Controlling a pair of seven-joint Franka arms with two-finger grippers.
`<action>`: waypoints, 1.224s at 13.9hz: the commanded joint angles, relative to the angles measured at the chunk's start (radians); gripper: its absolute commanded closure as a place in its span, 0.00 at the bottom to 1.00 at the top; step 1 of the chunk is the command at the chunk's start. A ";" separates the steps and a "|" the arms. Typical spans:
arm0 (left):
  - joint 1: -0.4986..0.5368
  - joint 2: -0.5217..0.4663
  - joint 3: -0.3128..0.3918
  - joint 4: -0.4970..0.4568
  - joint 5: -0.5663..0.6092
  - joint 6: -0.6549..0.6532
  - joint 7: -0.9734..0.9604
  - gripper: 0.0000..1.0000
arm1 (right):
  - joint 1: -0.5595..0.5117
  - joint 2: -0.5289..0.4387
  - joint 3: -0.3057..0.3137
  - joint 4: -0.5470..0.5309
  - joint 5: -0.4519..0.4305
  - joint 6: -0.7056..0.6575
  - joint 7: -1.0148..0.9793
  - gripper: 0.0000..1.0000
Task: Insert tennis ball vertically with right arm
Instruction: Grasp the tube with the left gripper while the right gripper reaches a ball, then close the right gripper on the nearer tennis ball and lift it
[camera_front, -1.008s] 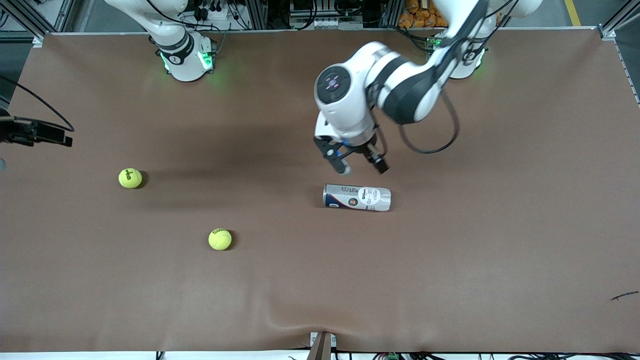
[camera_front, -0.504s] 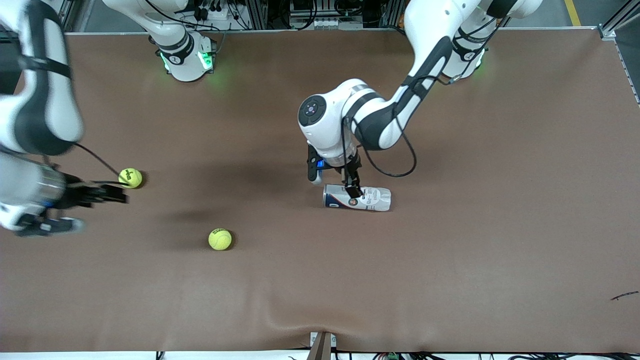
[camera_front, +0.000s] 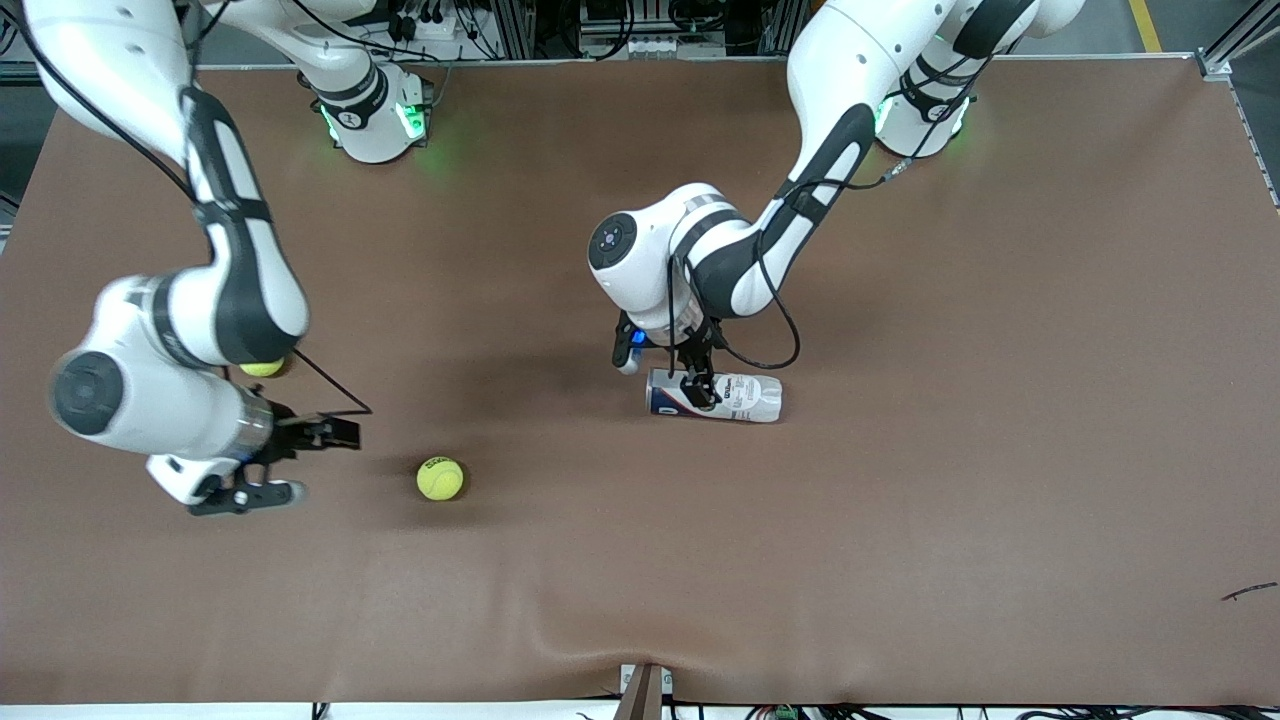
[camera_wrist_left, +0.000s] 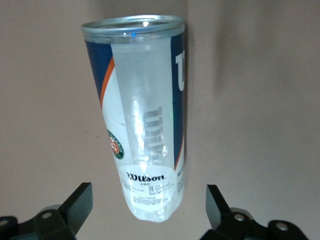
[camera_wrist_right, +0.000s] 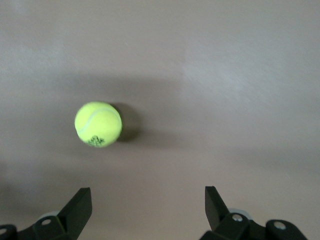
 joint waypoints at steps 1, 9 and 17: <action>-0.006 0.034 0.016 0.031 0.027 0.009 0.019 0.00 | 0.057 0.080 -0.009 0.032 0.012 0.105 0.007 0.00; -0.003 0.073 0.032 0.048 0.027 0.017 -0.118 0.00 | 0.121 0.203 -0.009 0.037 0.024 0.265 0.019 0.00; -0.011 0.108 0.062 0.056 0.029 0.018 -0.230 0.00 | 0.133 0.247 -0.009 0.037 0.024 0.290 0.042 0.00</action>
